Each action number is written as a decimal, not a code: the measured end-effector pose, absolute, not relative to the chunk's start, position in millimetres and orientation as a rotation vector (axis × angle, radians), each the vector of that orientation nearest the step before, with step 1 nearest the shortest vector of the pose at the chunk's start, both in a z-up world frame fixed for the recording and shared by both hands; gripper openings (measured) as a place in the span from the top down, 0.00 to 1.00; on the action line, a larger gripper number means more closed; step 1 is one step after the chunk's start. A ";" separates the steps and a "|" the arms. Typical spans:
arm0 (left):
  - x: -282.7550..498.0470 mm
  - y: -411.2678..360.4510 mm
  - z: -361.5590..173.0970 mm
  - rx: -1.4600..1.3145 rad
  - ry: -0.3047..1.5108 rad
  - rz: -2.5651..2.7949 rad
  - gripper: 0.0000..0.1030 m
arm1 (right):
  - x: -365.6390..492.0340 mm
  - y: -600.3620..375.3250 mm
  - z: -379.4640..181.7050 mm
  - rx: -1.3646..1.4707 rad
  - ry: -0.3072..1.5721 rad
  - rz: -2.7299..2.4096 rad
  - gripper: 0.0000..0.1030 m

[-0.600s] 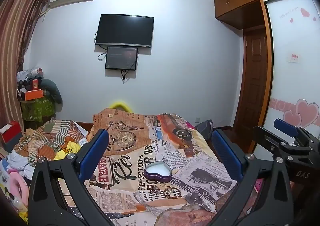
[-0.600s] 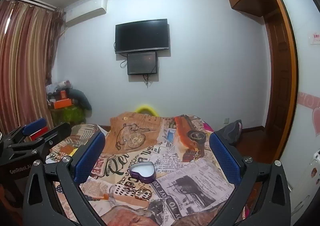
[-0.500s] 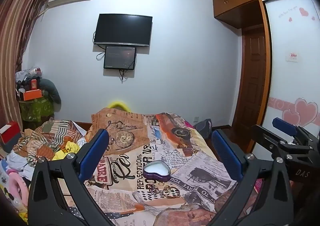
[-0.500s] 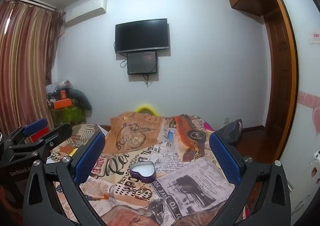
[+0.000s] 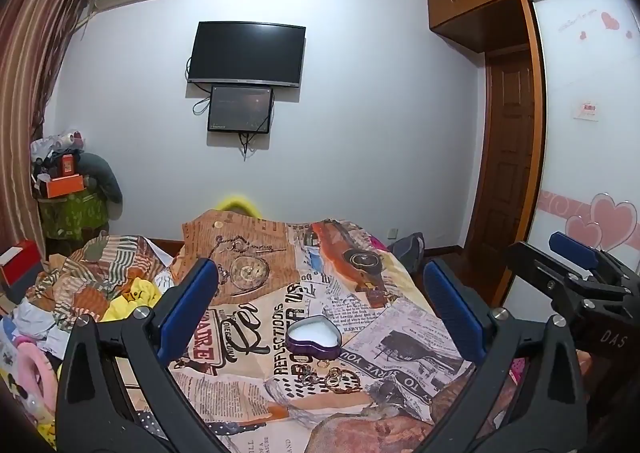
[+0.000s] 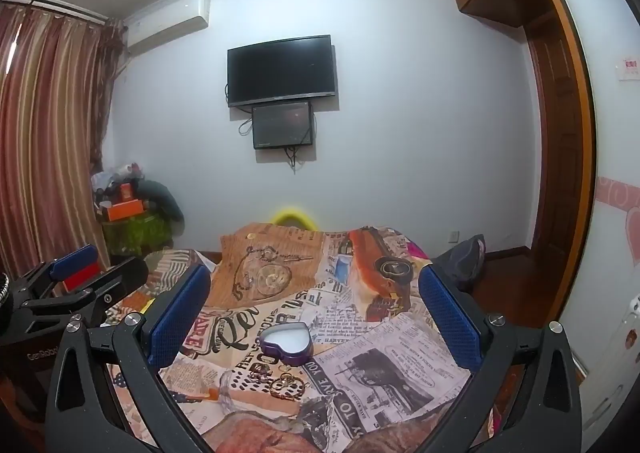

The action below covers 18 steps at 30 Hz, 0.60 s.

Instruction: Organize jewelry

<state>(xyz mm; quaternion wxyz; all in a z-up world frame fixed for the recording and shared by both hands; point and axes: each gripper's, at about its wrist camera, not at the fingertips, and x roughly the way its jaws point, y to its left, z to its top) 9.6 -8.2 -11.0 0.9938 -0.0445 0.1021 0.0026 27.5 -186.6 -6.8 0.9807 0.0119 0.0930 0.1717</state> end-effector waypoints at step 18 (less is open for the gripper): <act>11.3 -4.9 -15.4 -0.094 0.217 0.007 0.00 | 30.2 -187.6 -9.1 0.037 0.208 0.359 0.00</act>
